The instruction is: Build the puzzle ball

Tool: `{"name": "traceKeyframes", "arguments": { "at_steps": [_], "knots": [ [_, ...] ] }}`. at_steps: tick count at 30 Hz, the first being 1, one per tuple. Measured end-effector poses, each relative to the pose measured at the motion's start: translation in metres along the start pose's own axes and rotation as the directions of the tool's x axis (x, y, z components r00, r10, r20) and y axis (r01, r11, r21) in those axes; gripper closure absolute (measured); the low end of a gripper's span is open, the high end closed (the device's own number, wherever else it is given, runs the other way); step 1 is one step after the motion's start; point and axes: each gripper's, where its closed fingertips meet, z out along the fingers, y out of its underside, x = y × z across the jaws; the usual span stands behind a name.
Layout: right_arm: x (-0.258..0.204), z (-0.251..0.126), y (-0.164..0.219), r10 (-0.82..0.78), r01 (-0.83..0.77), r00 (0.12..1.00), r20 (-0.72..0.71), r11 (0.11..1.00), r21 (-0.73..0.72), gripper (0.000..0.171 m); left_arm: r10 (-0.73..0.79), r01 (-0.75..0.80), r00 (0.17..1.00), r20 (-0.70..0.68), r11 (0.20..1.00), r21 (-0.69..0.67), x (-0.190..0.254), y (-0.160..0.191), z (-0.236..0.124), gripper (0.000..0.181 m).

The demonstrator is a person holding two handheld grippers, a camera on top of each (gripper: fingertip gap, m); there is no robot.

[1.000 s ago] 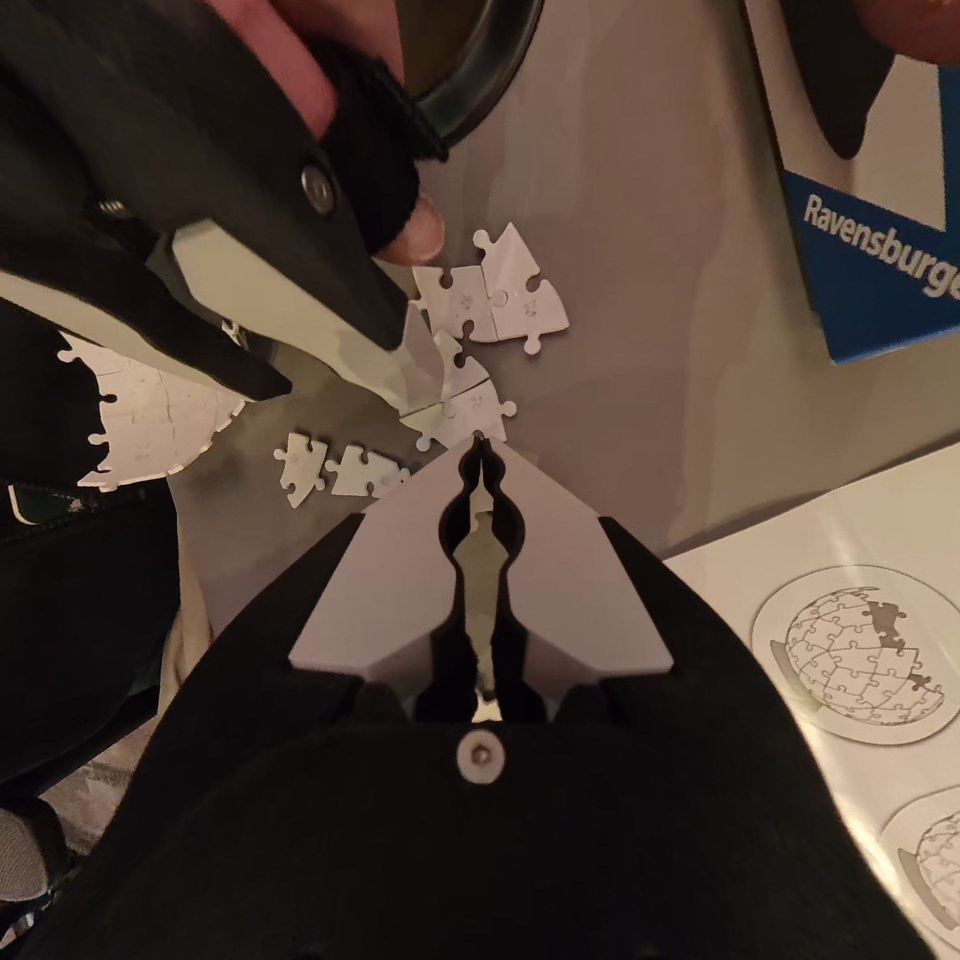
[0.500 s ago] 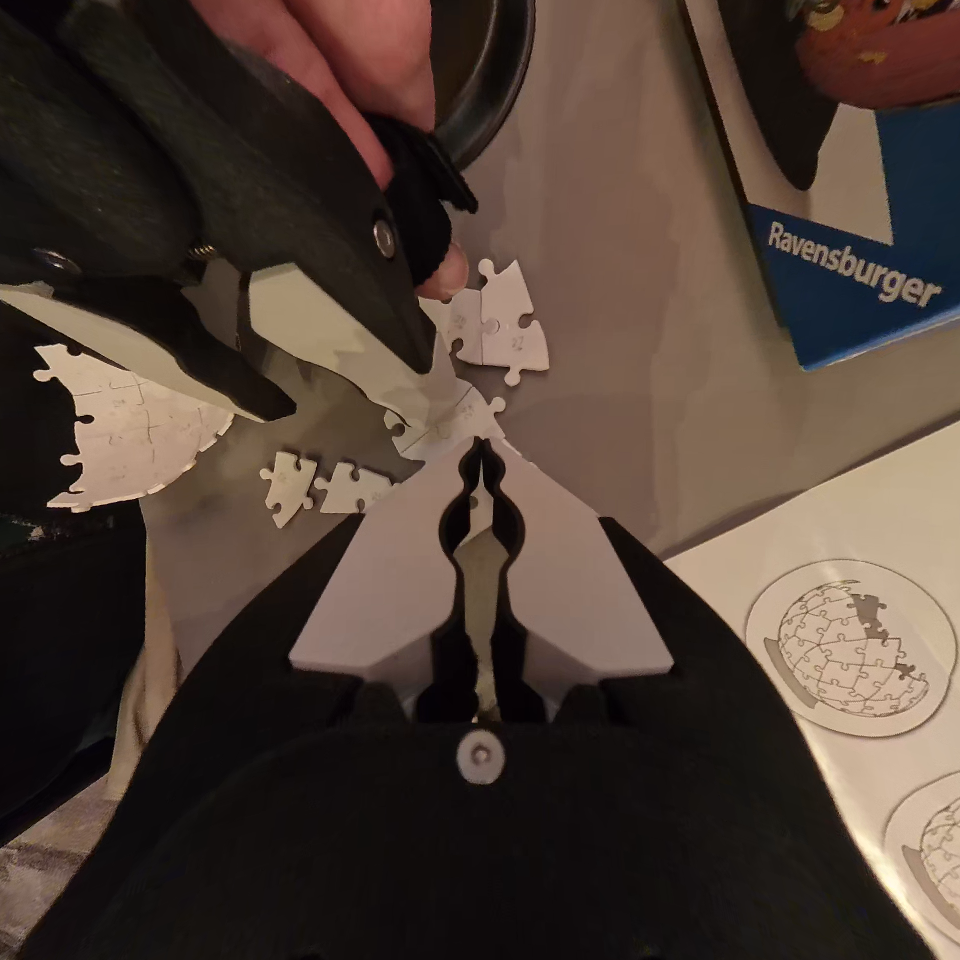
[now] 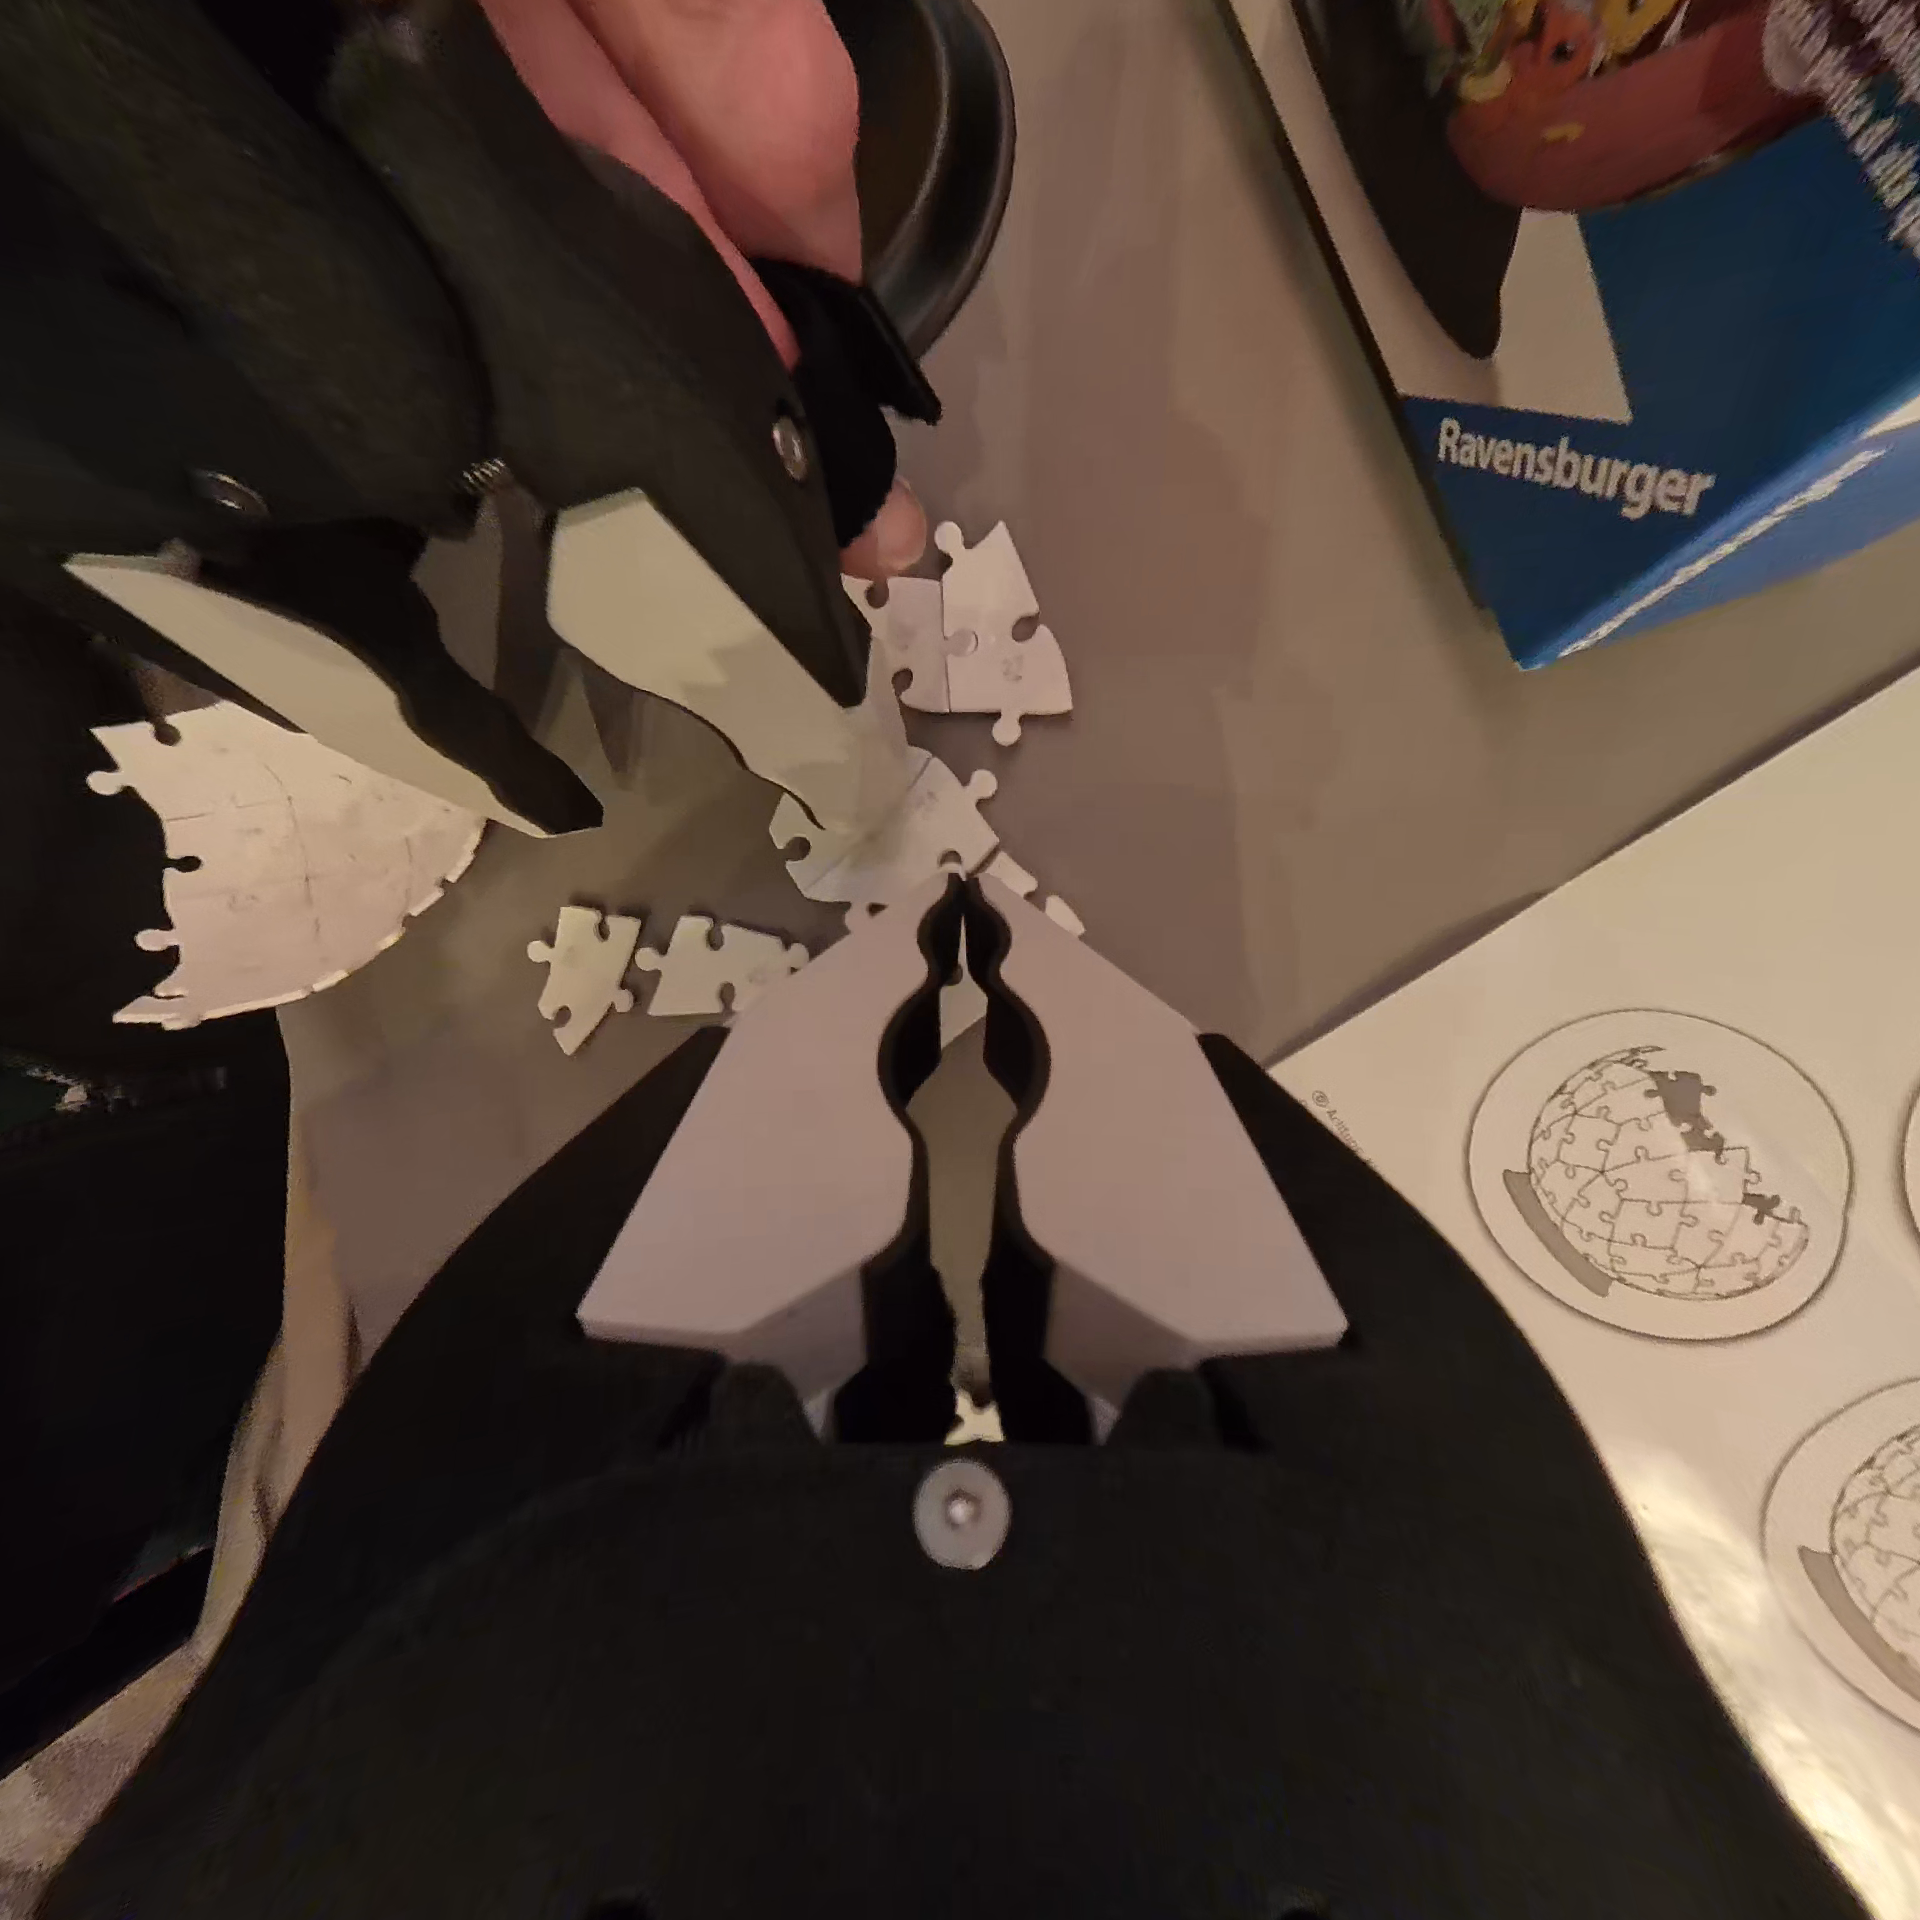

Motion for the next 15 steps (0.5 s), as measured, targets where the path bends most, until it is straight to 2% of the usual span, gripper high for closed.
{"name": "traceKeyframes", "arguments": {
  "at_steps": [1,15],
  "knots": [
    [0.000,0.002,0.002,0.001,-0.001,1.000,0.002,1.000,-0.009,0.171,0.001,-0.001,1.000,0.000,1.000,-0.003,0.000,0.000,0.000,0.115],
    [-0.005,0.014,0.003,-0.004,0.004,1.000,-0.006,1.000,0.025,0.171,-0.002,0.002,1.000,-0.003,1.000,-0.006,0.000,0.000,0.000,0.115]
  ]
}}
